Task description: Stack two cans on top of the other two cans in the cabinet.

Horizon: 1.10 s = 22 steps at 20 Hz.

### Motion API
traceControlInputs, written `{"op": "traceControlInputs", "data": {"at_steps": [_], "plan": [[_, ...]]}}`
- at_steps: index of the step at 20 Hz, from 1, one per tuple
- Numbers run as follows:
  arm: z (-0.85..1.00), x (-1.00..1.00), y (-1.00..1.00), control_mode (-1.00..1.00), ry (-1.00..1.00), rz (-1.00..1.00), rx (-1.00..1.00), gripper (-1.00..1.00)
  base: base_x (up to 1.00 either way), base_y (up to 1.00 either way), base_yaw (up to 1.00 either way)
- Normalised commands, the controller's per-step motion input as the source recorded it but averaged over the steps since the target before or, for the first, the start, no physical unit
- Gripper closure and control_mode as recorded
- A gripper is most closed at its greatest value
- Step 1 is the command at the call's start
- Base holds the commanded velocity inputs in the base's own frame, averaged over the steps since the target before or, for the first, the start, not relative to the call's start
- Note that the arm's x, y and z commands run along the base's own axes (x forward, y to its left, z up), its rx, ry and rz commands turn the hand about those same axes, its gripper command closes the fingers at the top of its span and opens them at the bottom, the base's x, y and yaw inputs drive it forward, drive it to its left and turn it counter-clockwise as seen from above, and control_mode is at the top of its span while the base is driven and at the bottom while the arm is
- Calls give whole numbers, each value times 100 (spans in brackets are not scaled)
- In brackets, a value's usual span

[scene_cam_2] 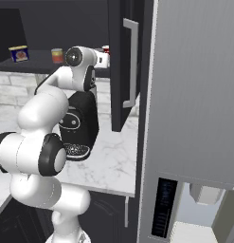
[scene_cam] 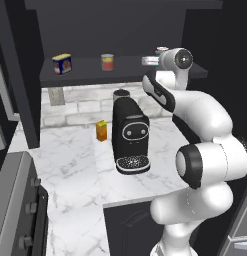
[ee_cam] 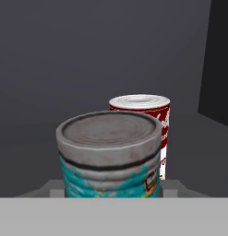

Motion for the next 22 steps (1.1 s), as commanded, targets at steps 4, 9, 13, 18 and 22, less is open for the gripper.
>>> {"op": "traceControlInputs", "data": {"at_steps": [4,9,13,18,22], "plan": [[0,0,0,-100,0,0,0,100,0,0,0],[0,0,0,-100,0,0,0,100,0,0,0],[0,0,0,-100,0,0,0,100,0,0,0],[1,0,-1,-100,1,0,0,100,0,0,0],[15,0,0,-100,1,1,0,100,0,0,0]]}}
